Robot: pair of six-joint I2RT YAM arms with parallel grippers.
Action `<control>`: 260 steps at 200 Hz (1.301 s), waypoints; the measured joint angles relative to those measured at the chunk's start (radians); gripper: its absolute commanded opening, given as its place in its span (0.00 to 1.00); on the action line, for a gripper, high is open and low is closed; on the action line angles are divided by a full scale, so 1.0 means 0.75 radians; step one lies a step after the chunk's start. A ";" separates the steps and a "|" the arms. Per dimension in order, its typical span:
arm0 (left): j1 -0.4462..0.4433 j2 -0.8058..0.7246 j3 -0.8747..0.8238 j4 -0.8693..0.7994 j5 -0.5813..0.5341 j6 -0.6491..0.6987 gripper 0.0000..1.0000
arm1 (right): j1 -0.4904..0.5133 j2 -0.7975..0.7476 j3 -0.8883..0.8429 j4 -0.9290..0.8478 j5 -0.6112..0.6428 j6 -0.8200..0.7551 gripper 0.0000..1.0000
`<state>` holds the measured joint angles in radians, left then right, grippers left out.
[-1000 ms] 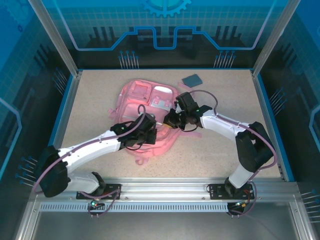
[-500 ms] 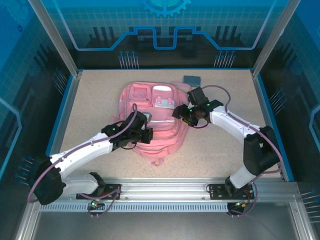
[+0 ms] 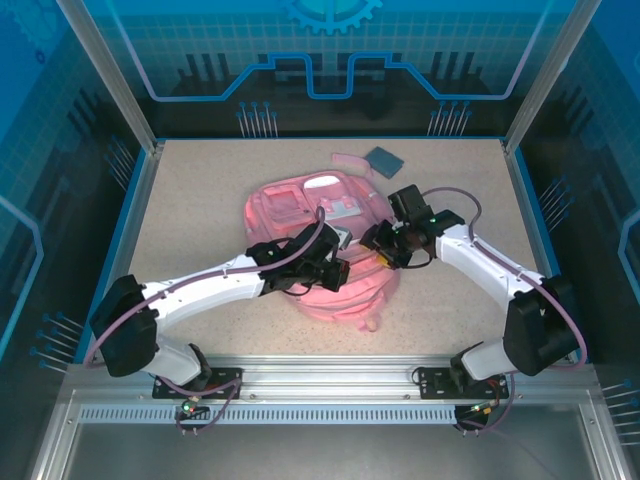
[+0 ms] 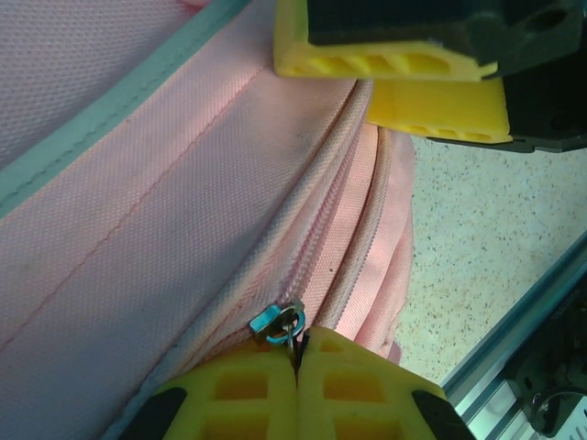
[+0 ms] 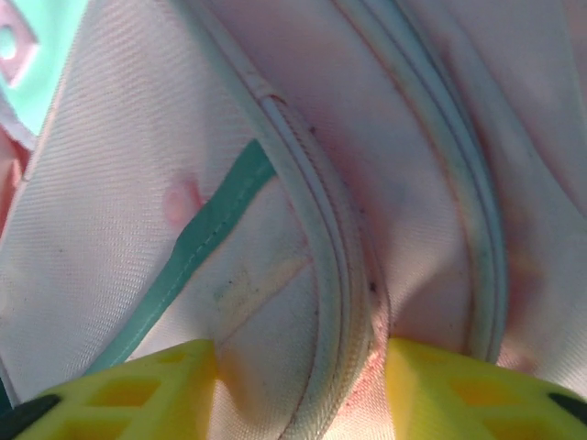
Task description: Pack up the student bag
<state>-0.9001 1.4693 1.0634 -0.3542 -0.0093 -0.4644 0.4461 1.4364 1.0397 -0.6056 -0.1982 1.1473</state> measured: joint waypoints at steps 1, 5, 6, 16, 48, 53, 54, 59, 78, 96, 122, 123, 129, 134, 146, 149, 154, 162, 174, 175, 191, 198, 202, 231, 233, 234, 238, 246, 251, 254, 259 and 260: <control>-0.001 0.001 0.001 0.000 0.000 0.000 0.00 | 0.000 0.000 -0.002 0.001 0.000 0.009 0.42; -0.001 0.003 0.001 0.000 0.000 0.000 0.00 | 0.000 0.000 -0.003 0.000 0.000 0.010 0.39; -0.001 0.003 0.002 0.000 0.000 0.000 0.00 | 0.000 0.000 -0.004 0.000 0.000 0.010 0.39; -0.001 0.004 0.003 0.000 0.000 0.001 0.00 | 0.000 0.002 -0.007 0.001 0.001 0.029 0.31; -0.001 0.008 0.012 -0.028 -0.007 0.026 0.00 | 0.000 0.025 -0.005 -0.003 0.007 0.053 0.06; -0.001 0.009 0.012 -0.037 -0.009 0.033 0.00 | 0.000 0.026 -0.004 -0.002 0.008 0.052 0.05; -0.001 0.009 0.012 -0.038 -0.010 0.035 0.00 | 0.000 0.026 -0.003 -0.002 0.009 0.054 0.04; -0.001 0.009 0.013 -0.045 -0.012 0.042 0.00 | 0.001 0.026 0.001 -0.006 0.011 0.055 0.03; 0.006 0.009 0.017 -0.060 -0.015 0.084 0.00 | 0.001 0.026 0.021 -0.024 0.022 0.050 0.00; 0.026 -0.004 0.017 -0.086 0.006 0.138 0.00 | 0.001 0.026 0.043 -0.046 0.035 0.036 0.00; 0.085 -0.071 0.012 -0.153 0.039 0.212 0.00 | 0.001 0.026 0.061 -0.055 0.041 0.016 0.00; 0.087 -0.074 0.011 -0.156 0.041 0.214 0.00 | 0.001 0.026 0.062 -0.055 0.041 0.015 0.00; 0.104 -0.098 0.003 -0.175 0.049 0.231 0.00 | 0.001 0.026 0.065 -0.055 0.041 0.011 0.00; 0.116 -0.114 -0.005 -0.191 0.054 0.240 0.00 | 0.001 0.026 0.067 -0.054 0.043 0.006 0.00; 0.149 -0.159 -0.028 -0.227 0.075 0.263 0.00 | 0.001 0.026 0.068 -0.050 0.046 0.001 0.00; 0.157 -0.168 -0.035 -0.233 0.080 0.271 0.00 | 0.001 0.026 0.068 -0.049 0.047 0.000 0.00; 0.169 -0.185 -0.045 -0.247 0.086 0.276 0.00 | 0.001 0.026 0.068 -0.047 0.048 -0.002 0.00; 0.187 -0.209 -0.060 -0.267 0.092 0.284 0.00 | 0.000 0.026 0.068 -0.044 0.052 -0.005 0.00; 0.218 -0.239 -0.077 -0.300 0.095 0.294 0.00 | -0.002 0.026 0.068 -0.042 0.060 -0.010 0.00; 0.221 -0.241 -0.078 -0.301 0.096 0.294 0.00 | -0.002 0.026 0.068 -0.042 0.061 -0.010 0.00; 0.269 -0.267 -0.091 -0.341 0.093 0.298 0.00 | -0.003 0.026 0.068 -0.040 0.084 -0.017 0.00; 0.296 -0.276 -0.097 -0.360 0.082 0.299 0.00 | -0.006 0.026 0.068 -0.040 0.096 -0.020 0.00; 0.311 -0.281 -0.101 -0.367 0.073 0.299 0.00 | -0.009 0.026 0.068 -0.041 0.102 -0.022 0.00; 0.360 -0.300 -0.113 -0.369 0.065 0.299 0.00 | -0.012 0.026 0.068 -0.040 0.110 -0.030 0.00; 0.360 -0.301 -0.113 -0.369 0.065 0.299 0.00 | -0.012 0.026 0.068 -0.041 0.110 -0.030 0.00; 0.360 -0.301 -0.113 -0.369 0.065 0.299 0.00 | -0.012 0.026 0.068 -0.040 0.110 -0.030 0.00; 0.363 -0.304 -0.113 -0.368 0.065 0.299 0.00 | -0.012 0.026 0.068 -0.040 0.110 -0.030 0.00; 0.368 -0.308 -0.113 -0.367 0.066 0.299 0.00 | -0.012 0.026 0.068 -0.039 0.109 -0.031 0.00; 0.373 -0.310 -0.113 -0.365 0.066 0.299 0.00 | -0.012 0.026 0.068 -0.037 0.109 -0.034 0.00; 0.376 -0.310 -0.113 -0.363 0.065 0.299 0.00 | -0.012 0.026 0.068 -0.036 0.109 -0.035 0.00; 0.382 -0.310 -0.113 -0.360 0.065 0.299 0.00 | -0.012 0.026 0.068 -0.034 0.109 -0.039 0.00; 0.384 -0.310 -0.113 -0.360 0.064 0.299 0.00 | -0.012 0.026 0.068 -0.034 0.109 -0.039 0.00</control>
<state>-0.6121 1.2366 0.9787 -0.6239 0.0387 -0.2405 0.4374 1.4559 1.0904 -0.6312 -0.1165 1.1179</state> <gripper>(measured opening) 0.050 0.059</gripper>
